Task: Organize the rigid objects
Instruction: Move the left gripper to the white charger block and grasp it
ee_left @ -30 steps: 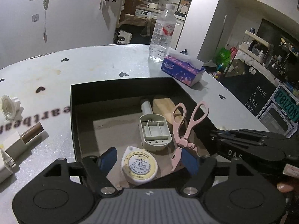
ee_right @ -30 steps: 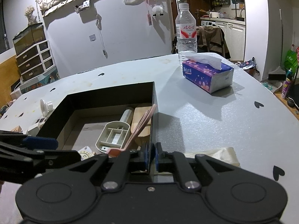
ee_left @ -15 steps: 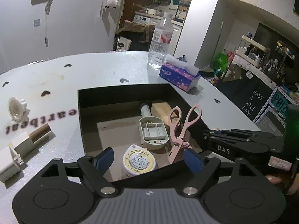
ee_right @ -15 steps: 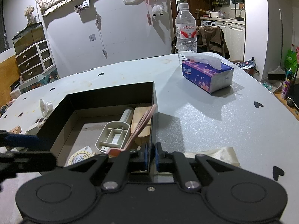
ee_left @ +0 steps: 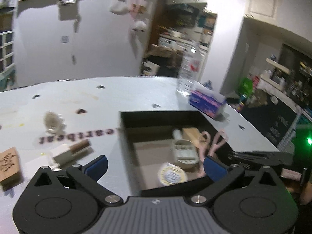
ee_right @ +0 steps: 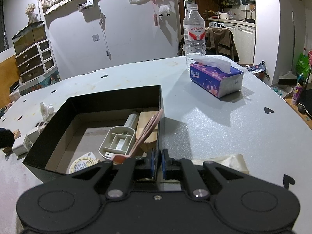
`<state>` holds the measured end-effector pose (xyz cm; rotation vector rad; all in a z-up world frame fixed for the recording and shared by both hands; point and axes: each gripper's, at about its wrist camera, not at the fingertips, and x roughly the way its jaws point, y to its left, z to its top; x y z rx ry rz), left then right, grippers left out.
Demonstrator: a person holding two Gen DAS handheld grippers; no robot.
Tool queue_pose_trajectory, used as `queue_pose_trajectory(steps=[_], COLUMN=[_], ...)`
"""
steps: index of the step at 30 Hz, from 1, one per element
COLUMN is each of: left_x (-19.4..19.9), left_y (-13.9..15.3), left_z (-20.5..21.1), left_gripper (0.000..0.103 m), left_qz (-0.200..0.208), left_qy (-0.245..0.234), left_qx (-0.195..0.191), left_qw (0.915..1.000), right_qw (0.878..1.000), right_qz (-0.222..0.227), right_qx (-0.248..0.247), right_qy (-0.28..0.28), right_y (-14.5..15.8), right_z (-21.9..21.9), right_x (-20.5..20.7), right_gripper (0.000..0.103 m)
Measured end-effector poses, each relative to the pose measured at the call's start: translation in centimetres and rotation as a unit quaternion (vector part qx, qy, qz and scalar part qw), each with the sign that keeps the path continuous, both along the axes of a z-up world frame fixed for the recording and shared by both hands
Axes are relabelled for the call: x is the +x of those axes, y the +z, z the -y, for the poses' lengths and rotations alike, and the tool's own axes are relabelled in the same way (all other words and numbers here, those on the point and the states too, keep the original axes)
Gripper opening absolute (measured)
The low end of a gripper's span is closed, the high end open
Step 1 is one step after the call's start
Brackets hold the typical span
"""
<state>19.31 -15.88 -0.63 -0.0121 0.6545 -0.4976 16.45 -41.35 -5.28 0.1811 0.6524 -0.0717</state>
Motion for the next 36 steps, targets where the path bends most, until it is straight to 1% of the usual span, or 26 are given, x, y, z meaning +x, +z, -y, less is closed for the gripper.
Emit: queue_pose_trajectory(steps=[2, 7, 12, 16, 22, 24, 29, 33, 36], left_x=[0.1, 0.7, 1.8, 2.5, 3.7, 4.2, 5.7, 6.5, 6.7], left_y=[0.0, -0.5, -1.9, -3.1, -4.9, -5.4, -6.5, -7.5, -7.9], left_z=[-1.0, -3.6, -6.2, -8.1, -9.6, -9.8, -9.8, -9.4, -9.0], left_gripper=[0.103, 0.103, 0.103, 0.103, 0.103, 0.103, 0.102, 0.093, 0.079], left_qz=[0.008, 0.022, 0.013, 0.018, 0.023, 0.020, 0.016, 0.016, 0.023], left_qy=[0.022, 0.080, 0.142, 0.180, 0.221, 0.228, 0.239, 0.238, 0.239], left_qx=[-0.001, 0.011, 0.026, 0.027, 0.045, 0.055, 0.060, 0.068, 0.084], left_qw=[0.9997, 0.9965, 0.9894, 0.9832, 0.9739, 0.9719, 0.9691, 0.9686, 0.9672], right_qw=[1.000, 1.000, 1.000, 1.000, 1.000, 1.000, 1.000, 1.000, 1.000], right_qz=[-0.001, -0.001, -0.002, -0.003, -0.003, -0.003, -0.003, -0.003, -0.004], right_qx=[-0.001, -0.002, -0.003, -0.003, -0.003, -0.003, -0.003, -0.003, -0.002], right_qy=[-0.001, -0.001, -0.002, -0.003, -0.003, -0.003, -0.003, -0.002, -0.003], right_y=[0.0, 0.1, 0.1, 0.1, 0.1, 0.1, 0.1, 0.1, 0.1], right_z=[-0.1, -0.1, -0.2, -0.2, -0.2, -0.2, -0.2, -0.2, -0.2], right_x=[0.0, 0.1, 0.1, 0.1, 0.1, 0.1, 0.1, 0.1, 0.1], right_gripper=[0.008, 0.008, 0.008, 0.008, 0.008, 0.008, 0.008, 0.008, 0.008])
